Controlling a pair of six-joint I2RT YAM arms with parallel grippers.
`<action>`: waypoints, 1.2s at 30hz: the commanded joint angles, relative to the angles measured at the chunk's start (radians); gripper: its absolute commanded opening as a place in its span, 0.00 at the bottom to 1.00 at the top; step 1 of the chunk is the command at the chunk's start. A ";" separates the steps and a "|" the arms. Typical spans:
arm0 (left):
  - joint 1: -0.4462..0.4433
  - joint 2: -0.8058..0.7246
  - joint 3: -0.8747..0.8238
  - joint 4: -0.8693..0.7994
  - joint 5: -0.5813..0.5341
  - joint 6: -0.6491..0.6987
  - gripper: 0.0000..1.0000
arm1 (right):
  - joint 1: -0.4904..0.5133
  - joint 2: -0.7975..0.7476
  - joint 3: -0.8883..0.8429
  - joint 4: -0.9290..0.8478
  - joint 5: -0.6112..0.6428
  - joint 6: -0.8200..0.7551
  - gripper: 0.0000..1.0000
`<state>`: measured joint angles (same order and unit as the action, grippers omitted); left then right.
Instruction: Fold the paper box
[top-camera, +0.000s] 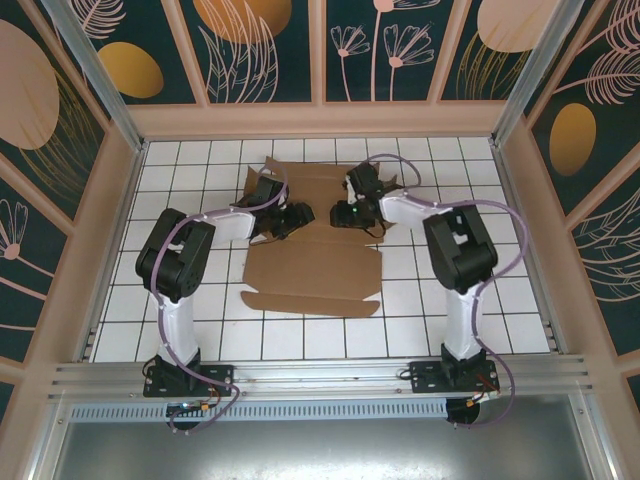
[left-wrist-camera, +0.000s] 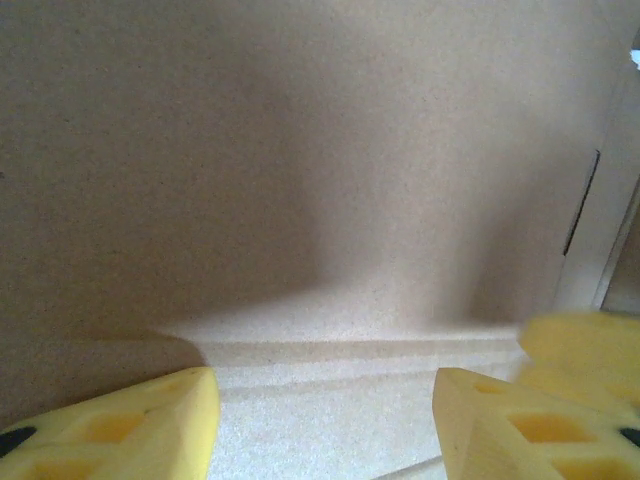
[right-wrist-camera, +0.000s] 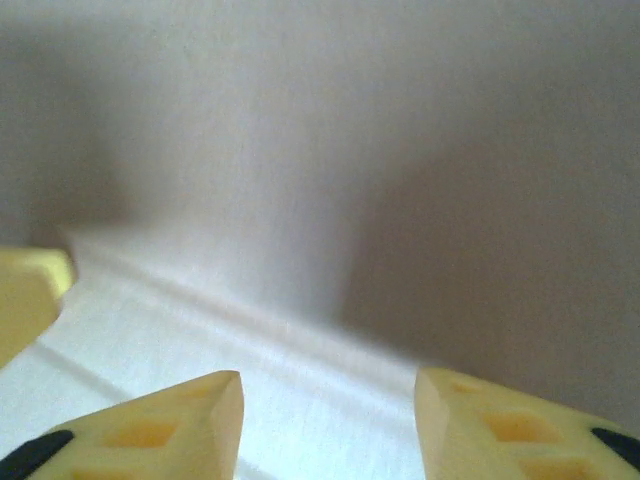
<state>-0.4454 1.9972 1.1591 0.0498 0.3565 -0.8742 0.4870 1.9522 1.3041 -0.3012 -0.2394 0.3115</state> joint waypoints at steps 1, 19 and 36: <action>-0.011 0.093 -0.068 -0.062 -0.016 -0.032 0.59 | -0.032 -0.151 -0.098 0.014 0.009 0.035 0.58; -0.010 0.094 -0.059 -0.068 -0.014 -0.006 0.59 | -0.165 -0.153 -0.281 0.046 0.092 0.075 0.52; -0.011 0.092 -0.059 -0.073 -0.011 0.003 0.58 | -0.021 -0.145 -0.142 -0.037 0.192 0.032 0.30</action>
<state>-0.4454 2.0022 1.1481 0.0967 0.3637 -0.8879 0.4389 1.7969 1.1244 -0.2863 -0.1070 0.3679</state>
